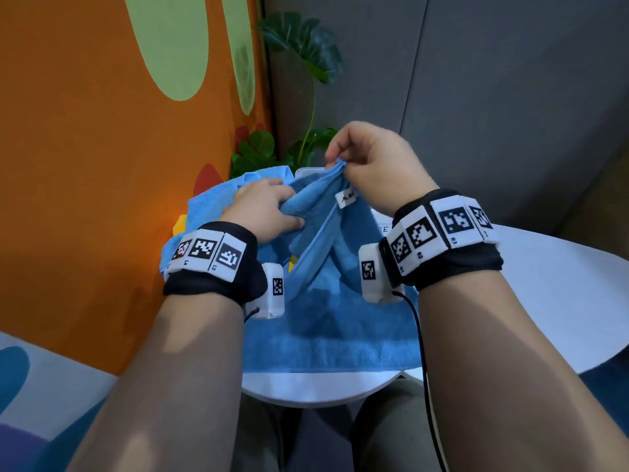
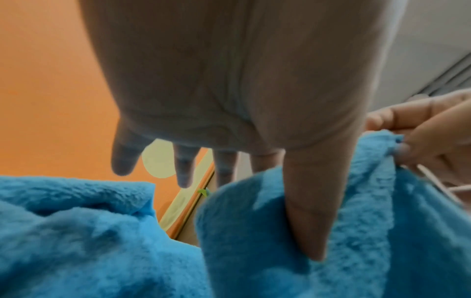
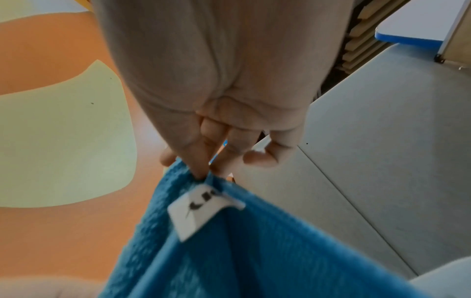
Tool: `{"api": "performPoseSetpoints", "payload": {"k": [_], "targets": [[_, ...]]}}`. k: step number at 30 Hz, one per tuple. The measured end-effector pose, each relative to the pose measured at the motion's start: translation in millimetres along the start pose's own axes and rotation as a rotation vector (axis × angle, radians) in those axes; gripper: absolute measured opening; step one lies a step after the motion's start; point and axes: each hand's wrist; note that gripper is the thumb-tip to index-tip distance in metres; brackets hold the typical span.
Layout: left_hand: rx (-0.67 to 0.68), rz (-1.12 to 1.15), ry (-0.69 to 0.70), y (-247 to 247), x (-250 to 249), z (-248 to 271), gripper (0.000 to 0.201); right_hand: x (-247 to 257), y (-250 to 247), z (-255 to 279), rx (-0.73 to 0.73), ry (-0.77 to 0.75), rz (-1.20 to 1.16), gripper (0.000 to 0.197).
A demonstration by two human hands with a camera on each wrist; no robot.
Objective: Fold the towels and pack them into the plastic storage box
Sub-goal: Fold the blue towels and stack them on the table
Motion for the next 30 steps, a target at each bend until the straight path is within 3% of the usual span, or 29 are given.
{"api": "performPoseSetpoints", "payload": {"k": [2,6,11,16,20,25,30], "targets": [[-0.048,0.061,-0.054,-3.0,4.2,-0.4,0.031,2.4,-7.7,-1.6,-0.100,-0.023,0.017,0.043],[-0.214,0.239,-0.081,-16.4,12.3,2.6,0.045,-2.3,-18.7,-3.0,-0.263,0.046,0.094,0.040],[-0.341,0.532,0.002,-37.6,6.6,9.0,0.005,-11.4,-23.0,0.9,-0.365,0.139,0.175,0.035],[-0.465,0.666,0.077,-58.1,-6.2,13.2,0.026,-8.6,-29.3,-0.2,-0.453,0.104,0.188,0.024],[-0.502,0.755,0.146,-66.8,-10.7,17.5,0.027,-7.6,-34.0,1.3,-0.447,0.076,0.254,0.028],[-0.546,0.670,0.103,-66.1,-7.4,16.2,0.022,-5.7,-34.5,5.6,-0.415,0.042,0.278,0.036],[-0.525,0.401,-0.111,-59.0,3.6,16.3,0.028,-1.0,-25.2,8.9,-0.311,0.058,0.155,0.030]]}}
Point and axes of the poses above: each hand's wrist, its own z-axis away from the middle knuckle, its own y-axis out of the palm, x = y × z, and after that the axes turned 10 degrees about -y, right-handed
